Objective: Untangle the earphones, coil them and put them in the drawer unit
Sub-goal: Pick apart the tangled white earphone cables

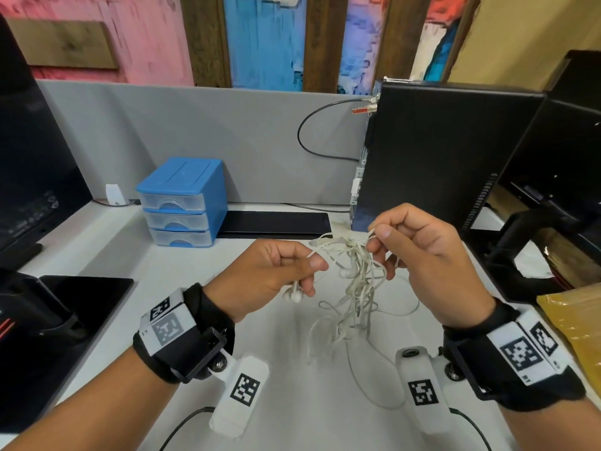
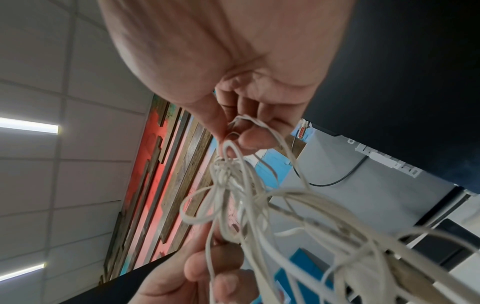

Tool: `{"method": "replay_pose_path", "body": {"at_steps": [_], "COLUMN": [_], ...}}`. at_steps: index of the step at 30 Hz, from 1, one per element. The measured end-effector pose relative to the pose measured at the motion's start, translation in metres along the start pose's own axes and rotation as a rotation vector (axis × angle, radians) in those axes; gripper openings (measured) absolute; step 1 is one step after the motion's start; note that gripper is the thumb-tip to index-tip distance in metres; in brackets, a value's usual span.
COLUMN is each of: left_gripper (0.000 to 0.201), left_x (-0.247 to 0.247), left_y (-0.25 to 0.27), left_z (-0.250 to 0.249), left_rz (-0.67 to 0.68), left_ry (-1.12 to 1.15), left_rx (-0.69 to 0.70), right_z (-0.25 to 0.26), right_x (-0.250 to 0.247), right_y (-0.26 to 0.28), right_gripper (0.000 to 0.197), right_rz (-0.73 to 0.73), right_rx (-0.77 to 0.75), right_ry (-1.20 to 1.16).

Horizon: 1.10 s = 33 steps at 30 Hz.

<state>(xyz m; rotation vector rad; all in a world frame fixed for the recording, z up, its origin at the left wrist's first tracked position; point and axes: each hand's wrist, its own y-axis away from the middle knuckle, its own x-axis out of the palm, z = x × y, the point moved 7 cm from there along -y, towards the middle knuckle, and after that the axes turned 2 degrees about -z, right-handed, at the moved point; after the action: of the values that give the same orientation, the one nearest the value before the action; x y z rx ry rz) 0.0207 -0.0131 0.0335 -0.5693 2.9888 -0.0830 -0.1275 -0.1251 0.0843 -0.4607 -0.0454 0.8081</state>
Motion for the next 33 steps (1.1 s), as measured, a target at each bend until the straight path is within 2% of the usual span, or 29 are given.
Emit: {"method": "replay_pose_path", "body": {"at_steps": [8, 16, 19, 21, 26, 29, 33], "left_gripper": [0.026, 0.031, 0.042, 0.049, 0.036, 0.023, 0.020], "left_x": [-0.002, -0.006, -0.006, -0.003, 0.002, 0.009, 0.017], "left_y": [0.000, 0.001, 0.002, 0.004, 0.008, 0.009, 0.013], "left_z": [-0.005, -0.009, -0.011, -0.014, -0.015, -0.018, -0.027], "left_rz": [-0.011, -0.020, -0.061, -0.076, -0.141, -0.087, 0.001], "left_ry": [0.020, 0.067, 0.045, -0.053, -0.300, -0.223, -0.186], "left_rx": [0.050, -0.005, 0.030, 0.085, 0.270, 0.240, 0.209], "right_z": [-0.006, -0.015, -0.017, -0.017, -0.020, -0.021, -0.019], "right_x": [0.000, -0.003, 0.004, 0.012, 0.028, 0.021, 0.010], "right_y": [-0.001, -0.002, 0.000, 0.003, 0.009, 0.006, 0.001], "right_gripper": [0.018, 0.018, 0.017, 0.017, 0.019, 0.020, 0.011], "right_rz": [0.016, 0.003, 0.024, 0.060, 0.162, 0.104, 0.009], "right_rx": [0.019, 0.072, 0.103, 0.120, 0.171, 0.109, 0.027], "right_ry": [0.017, 0.034, 0.014, -0.030, -0.114, -0.005, 0.160]}}
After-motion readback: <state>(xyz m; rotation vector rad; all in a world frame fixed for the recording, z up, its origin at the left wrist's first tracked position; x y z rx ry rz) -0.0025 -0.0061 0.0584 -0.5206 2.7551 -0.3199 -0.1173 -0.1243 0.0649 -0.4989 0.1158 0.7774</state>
